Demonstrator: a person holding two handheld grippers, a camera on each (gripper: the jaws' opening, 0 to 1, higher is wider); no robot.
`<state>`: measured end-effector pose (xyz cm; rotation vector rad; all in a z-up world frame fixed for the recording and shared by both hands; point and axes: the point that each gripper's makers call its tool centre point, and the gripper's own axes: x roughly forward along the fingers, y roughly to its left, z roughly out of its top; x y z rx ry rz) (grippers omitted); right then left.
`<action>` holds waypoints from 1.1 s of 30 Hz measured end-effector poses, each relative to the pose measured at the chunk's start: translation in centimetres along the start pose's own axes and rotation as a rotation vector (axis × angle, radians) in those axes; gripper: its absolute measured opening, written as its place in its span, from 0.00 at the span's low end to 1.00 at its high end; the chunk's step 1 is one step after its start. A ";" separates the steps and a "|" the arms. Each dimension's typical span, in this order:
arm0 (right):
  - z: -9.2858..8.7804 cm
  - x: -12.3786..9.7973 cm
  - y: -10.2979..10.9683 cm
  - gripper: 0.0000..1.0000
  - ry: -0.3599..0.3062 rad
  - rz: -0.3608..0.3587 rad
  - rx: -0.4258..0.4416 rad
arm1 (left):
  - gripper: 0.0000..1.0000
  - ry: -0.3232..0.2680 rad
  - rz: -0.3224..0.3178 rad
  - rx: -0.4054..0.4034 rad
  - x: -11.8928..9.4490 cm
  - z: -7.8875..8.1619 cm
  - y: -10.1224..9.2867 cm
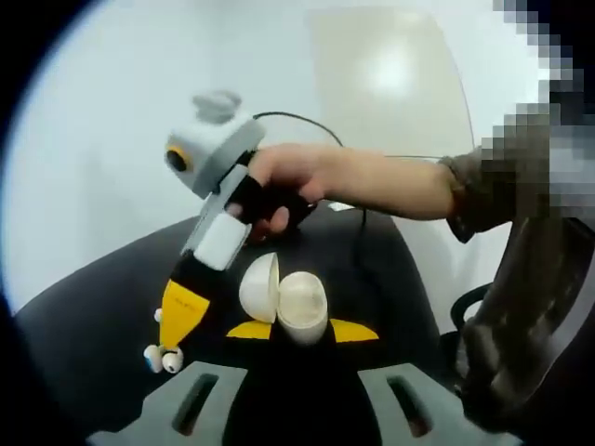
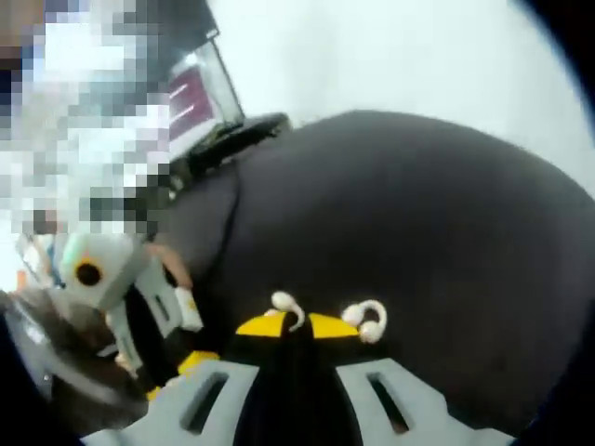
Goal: Pick up three earphones and place each one into its charging case using tactile feedback, ensure that each earphone is properly inserted and securely positioned inside the case.
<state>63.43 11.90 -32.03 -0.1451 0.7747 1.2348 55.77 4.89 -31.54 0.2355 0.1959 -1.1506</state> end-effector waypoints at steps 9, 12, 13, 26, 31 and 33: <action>-0.5 0.6 -0.3 0.08 0.081 -0.103 -0.142 | 0.18 -0.003 0.005 0.010 0.0 0.0 0.0; -0.5 0.6 -0.3 0.06 0.097 -0.159 -0.243 | 0.18 -0.003 0.004 0.010 0.0 0.0 0.0; -0.5 0.6 -0.3 0.06 0.102 -0.175 -0.274 | 0.18 -0.003 0.005 0.010 0.0 0.0 0.0; 3.4 -2.9 -0.9 0.06 -0.130 -0.243 -0.287 | 0.18 -0.001 0.005 0.000 0.0 0.0 0.2; 5.0 -7.7 -0.2 0.06 -0.248 -0.417 -0.475 | 0.18 0.000 0.011 -0.001 0.0 -0.1 0.3; 5.0 -9.4 0.9 0.06 -0.277 -0.487 -0.585 | 0.18 0.000 0.012 -0.001 0.0 -0.1 0.3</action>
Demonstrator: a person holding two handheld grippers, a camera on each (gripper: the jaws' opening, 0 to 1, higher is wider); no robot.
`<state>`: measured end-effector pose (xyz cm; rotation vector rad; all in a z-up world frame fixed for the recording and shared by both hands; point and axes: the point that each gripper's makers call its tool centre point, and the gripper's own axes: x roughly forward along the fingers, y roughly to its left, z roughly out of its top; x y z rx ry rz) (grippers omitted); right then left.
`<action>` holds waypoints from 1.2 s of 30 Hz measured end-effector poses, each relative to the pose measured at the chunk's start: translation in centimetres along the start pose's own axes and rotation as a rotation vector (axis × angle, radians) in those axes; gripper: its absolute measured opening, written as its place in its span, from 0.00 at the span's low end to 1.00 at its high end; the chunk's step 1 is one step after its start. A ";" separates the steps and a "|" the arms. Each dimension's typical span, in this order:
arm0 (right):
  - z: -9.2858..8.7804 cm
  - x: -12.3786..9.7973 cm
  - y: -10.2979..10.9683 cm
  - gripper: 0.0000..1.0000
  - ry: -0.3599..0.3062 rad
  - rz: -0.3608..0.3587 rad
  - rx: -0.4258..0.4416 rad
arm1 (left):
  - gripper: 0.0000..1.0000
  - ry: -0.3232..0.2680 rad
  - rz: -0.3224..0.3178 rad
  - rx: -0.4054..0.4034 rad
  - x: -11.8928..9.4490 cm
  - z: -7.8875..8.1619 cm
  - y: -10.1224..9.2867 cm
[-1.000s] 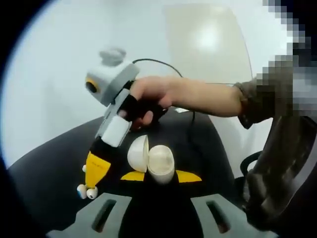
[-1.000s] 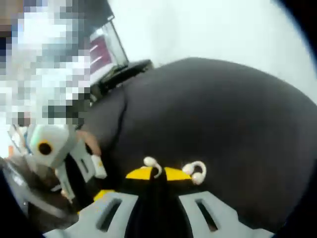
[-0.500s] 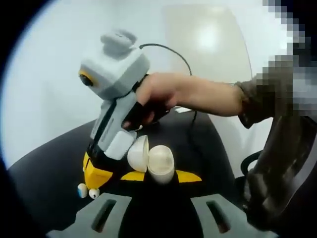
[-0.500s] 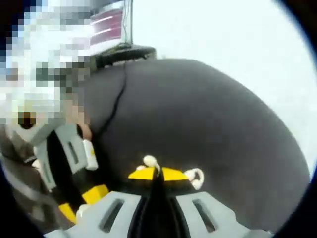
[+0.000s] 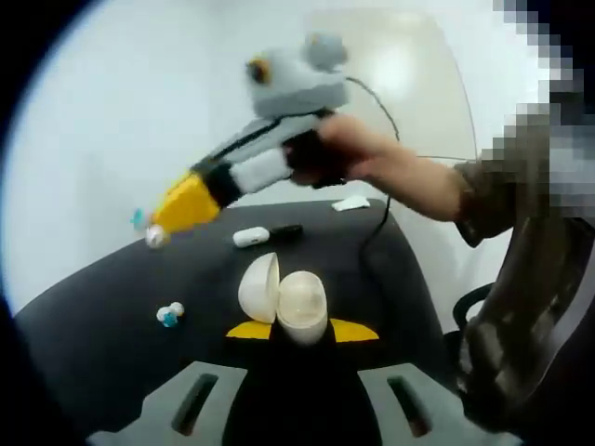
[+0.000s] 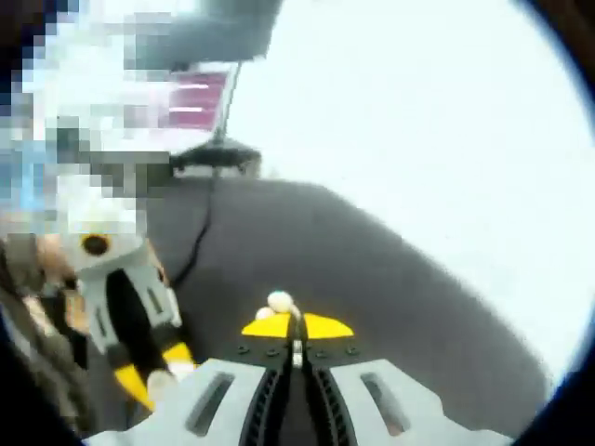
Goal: Pick up three earphones and place each one into its charging case using tactile feedback, ensure that each earphone is properly inserted and securely positioned inside the case.
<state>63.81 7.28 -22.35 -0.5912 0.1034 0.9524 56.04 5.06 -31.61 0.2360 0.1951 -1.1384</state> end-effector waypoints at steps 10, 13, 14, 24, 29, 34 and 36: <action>-0.9 -4.3 2.7 0.06 0.034 -0.117 -0.365 | 0.18 0.002 0.006 -0.004 -0.1 -0.1 0.1; -1.2 -4.8 2.7 0.06 0.053 -0.160 -0.450 | 0.18 0.003 0.006 -0.007 -0.1 -0.1 0.2; -1.1 -5.0 2.8 0.06 0.053 -0.170 -0.481 | 0.18 0.003 0.006 -0.008 -0.2 -0.1 0.2; -2.4 -5.4 5.3 0.06 0.088 -0.172 -0.717 | 0.18 0.008 0.018 -0.014 -0.1 -0.3 0.5; -2.8 -5.6 5.8 0.06 0.118 -0.196 -0.873 | 0.18 0.009 0.018 -0.015 -0.1 -0.3 0.5; -3.5 -5.3 6.3 0.06 0.153 -0.189 -0.994 | 0.18 0.009 0.018 -0.017 -0.1 -0.3 0.5; -3.9 -5.2 6.5 0.06 0.163 -0.178 -1.017 | 0.18 0.010 0.018 -0.018 -0.1 -0.3 0.5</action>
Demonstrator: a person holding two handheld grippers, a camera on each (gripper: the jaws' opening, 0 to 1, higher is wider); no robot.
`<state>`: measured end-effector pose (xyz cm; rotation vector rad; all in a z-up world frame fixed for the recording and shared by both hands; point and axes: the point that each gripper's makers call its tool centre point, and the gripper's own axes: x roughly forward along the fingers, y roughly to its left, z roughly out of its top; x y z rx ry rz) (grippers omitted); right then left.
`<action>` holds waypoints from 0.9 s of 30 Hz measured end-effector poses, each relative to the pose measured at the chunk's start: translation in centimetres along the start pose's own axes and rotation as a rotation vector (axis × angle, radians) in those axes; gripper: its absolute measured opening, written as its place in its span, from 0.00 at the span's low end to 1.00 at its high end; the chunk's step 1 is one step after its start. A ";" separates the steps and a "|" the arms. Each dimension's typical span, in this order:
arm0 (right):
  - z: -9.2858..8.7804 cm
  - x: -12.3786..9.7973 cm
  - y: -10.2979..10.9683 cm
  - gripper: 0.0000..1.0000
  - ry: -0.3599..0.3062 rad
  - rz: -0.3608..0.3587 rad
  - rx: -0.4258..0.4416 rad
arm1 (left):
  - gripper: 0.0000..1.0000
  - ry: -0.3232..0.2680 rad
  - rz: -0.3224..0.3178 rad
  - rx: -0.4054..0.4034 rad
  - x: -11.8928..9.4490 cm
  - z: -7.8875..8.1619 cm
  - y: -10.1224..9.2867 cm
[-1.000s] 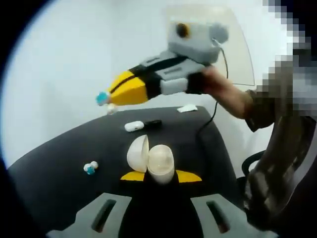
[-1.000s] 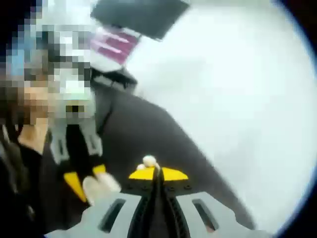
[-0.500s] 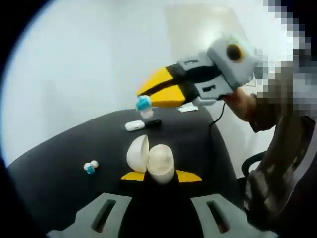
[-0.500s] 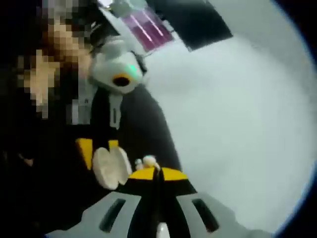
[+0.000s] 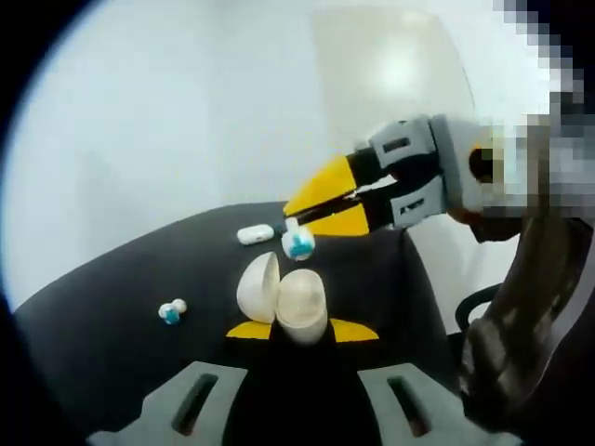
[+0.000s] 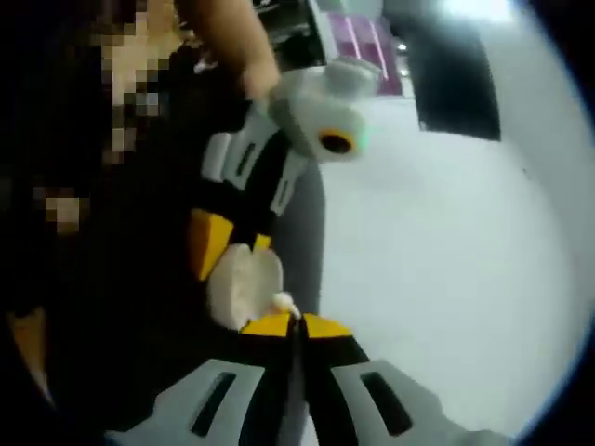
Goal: Pick up three earphones and place each one into its charging case using tactile feedback, ensure that each earphone is properly inserted and securely positioned inside the case.
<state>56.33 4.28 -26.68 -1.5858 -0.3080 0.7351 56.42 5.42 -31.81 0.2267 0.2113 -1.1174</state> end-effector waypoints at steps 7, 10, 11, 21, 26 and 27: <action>-0.1 0.5 1.0 0.06 0.035 0.028 -0.121 | 0.18 0.001 -0.002 -0.006 0.0 0.0 0.0; 0.0 0.6 1.4 0.06 0.040 0.046 -0.147 | 0.18 0.001 -0.001 -0.004 0.0 0.0 0.0; 0.0 0.6 1.5 0.06 0.039 0.050 -0.152 | 0.18 0.001 -0.001 -0.004 0.1 0.0 0.0; 0.2 0.8 1.7 0.06 0.039 0.064 -0.203 | 0.18 0.000 -0.001 -0.002 0.1 0.1 0.0; 0.2 0.7 1.7 0.06 0.039 0.069 -0.216 | 0.18 0.001 -0.002 -0.004 0.1 0.1 0.0; 0.3 0.7 1.7 0.06 0.039 0.069 -0.219 | 0.18 0.000 -0.001 -0.003 0.1 0.1 0.0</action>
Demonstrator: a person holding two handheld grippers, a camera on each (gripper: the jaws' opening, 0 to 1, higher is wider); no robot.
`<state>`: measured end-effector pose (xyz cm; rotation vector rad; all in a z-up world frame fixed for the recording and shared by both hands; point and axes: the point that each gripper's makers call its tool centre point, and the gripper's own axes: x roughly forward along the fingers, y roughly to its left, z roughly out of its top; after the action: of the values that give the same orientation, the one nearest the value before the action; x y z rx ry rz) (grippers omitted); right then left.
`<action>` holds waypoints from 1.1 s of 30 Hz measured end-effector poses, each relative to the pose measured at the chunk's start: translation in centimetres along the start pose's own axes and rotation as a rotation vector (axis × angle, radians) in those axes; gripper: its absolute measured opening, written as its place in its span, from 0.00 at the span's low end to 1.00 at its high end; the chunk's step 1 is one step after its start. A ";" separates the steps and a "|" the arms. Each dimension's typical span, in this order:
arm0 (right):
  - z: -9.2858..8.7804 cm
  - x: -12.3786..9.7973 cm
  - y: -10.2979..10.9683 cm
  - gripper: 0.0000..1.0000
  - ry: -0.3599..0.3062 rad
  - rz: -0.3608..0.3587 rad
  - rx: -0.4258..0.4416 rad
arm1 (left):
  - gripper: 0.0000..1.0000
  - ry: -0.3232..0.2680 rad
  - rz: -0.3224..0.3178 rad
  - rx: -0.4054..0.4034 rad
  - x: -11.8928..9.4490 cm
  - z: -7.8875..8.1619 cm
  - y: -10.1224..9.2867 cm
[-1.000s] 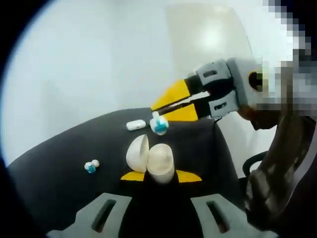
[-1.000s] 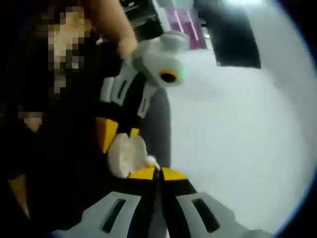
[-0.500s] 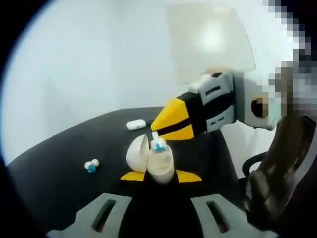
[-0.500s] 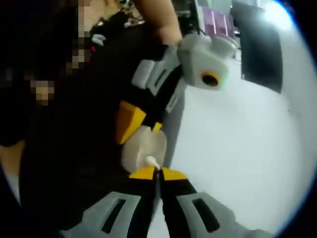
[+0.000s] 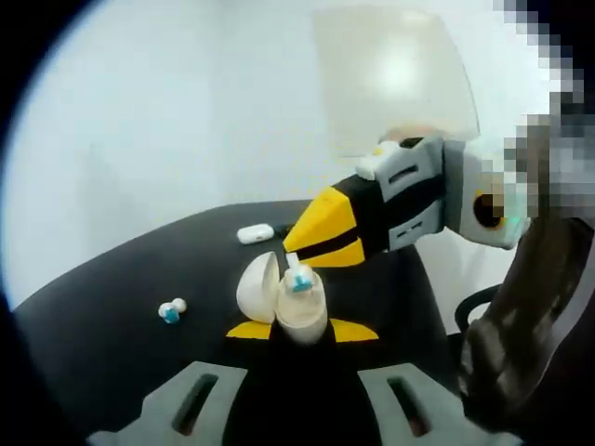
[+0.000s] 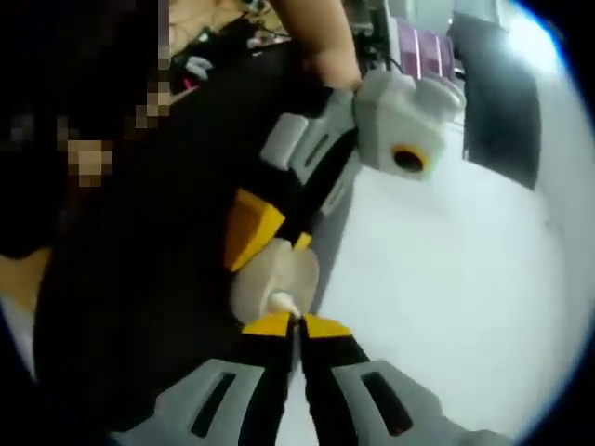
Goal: Pick up three earphones and place each one into its charging case using tactile feedback, ensure that each earphone is properly inserted and securely positioned inside the case.
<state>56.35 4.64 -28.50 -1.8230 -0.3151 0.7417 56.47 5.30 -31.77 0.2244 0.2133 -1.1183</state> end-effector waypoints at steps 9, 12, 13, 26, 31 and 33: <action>0.6 -0.3 0.0 0.11 -0.025 0.031 0.054 | 0.18 0.000 0.002 0.003 -0.1 0.0 0.0; 0.5 -0.6 -0.3 0.13 -0.029 0.031 0.076 | 0.18 0.001 0.002 0.003 -0.1 0.0 0.0; 0.6 -0.7 -0.4 0.13 -0.033 0.031 0.088 | 0.18 0.001 0.002 0.003 -0.1 0.0 0.0; 0.6 -0.7 -1.0 0.13 -0.055 0.010 0.141 | 0.18 0.001 0.004 0.006 -0.1 0.0 0.0; 0.5 -0.8 -1.0 0.13 -0.067 0.019 0.189 | 0.18 0.000 0.004 0.008 -0.1 0.0 0.0; 0.4 -0.8 -1.1 0.14 -0.071 0.024 0.200 | 0.18 0.000 0.004 0.008 -0.1 0.0 0.0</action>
<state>55.57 4.92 -27.28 -1.6171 -0.2567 0.8266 56.44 5.40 -31.78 0.2318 0.2087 -1.1154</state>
